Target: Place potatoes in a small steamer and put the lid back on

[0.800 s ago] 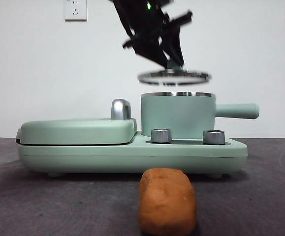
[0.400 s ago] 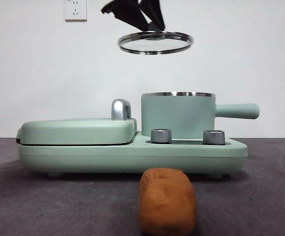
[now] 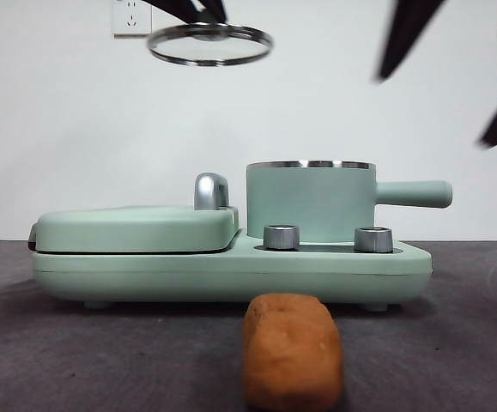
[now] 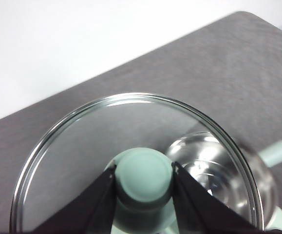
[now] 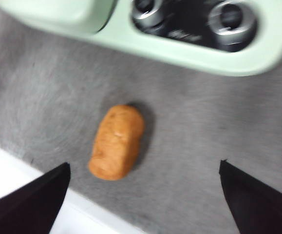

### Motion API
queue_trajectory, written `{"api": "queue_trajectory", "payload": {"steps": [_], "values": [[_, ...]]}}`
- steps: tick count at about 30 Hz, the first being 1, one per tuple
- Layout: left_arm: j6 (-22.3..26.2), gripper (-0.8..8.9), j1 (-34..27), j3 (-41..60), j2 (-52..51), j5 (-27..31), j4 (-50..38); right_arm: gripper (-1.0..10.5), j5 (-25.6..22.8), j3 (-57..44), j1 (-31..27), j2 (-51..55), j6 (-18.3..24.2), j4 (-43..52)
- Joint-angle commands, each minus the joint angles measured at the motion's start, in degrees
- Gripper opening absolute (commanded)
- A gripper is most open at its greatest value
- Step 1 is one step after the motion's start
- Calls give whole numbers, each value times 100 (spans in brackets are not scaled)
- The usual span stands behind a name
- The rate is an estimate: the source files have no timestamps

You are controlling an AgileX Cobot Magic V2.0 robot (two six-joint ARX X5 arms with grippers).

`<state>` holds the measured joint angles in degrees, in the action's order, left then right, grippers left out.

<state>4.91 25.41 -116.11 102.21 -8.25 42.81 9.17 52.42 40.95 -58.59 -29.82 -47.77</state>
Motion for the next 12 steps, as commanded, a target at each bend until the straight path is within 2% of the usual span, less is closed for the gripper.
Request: {"api": "queue_trajectory", "payload": {"steps": [1,5,8,12], "values": [[0,85,-144,-216,-70,-9,-33,486,-212,92,507,-522,-483,282],[-11,85,-439,-216,-109,-9,96,486,-603,92,1036,-1300,-745,566],[-136,85,-688,-216,-109,-9,133,486,-632,92,1233,-1930,-1027,688],[-157,85,-911,-216,-109,-9,125,486,-575,94,1381,-2590,-1058,1366]]}}
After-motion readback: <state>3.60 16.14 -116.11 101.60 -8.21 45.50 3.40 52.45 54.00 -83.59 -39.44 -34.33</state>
